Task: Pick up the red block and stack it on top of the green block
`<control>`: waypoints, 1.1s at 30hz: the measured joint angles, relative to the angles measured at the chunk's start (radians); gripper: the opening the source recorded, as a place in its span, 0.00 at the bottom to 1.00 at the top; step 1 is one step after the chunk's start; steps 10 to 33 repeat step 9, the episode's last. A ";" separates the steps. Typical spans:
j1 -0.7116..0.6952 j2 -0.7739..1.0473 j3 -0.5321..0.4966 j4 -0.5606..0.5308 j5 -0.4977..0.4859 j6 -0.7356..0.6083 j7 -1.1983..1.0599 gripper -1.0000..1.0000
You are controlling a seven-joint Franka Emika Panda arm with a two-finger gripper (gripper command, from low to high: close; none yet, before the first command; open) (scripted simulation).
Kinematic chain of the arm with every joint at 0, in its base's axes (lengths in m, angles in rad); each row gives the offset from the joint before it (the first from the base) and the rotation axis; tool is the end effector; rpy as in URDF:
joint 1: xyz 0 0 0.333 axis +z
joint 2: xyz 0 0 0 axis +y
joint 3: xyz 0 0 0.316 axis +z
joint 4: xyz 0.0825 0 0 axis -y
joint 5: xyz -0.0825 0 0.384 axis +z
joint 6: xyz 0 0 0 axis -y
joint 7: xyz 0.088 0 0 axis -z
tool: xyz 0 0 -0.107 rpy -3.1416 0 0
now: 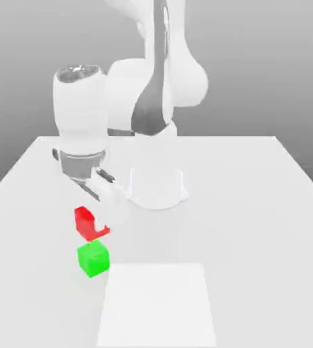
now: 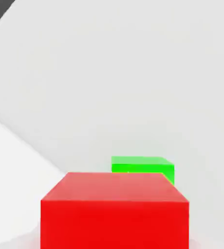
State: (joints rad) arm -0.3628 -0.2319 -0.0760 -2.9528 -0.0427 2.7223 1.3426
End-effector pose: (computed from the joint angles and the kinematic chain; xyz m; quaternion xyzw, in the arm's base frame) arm 0.2985 -0.1357 0.2356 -0.6447 0.7645 -0.0005 0.0003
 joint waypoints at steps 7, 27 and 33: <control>0.013 0.224 -0.006 0.003 0.041 0.221 -0.027 1.00; 0.016 0.224 -0.006 0.003 0.041 0.221 -0.027 1.00; 0.016 0.224 -0.006 0.003 0.041 0.221 -0.027 1.00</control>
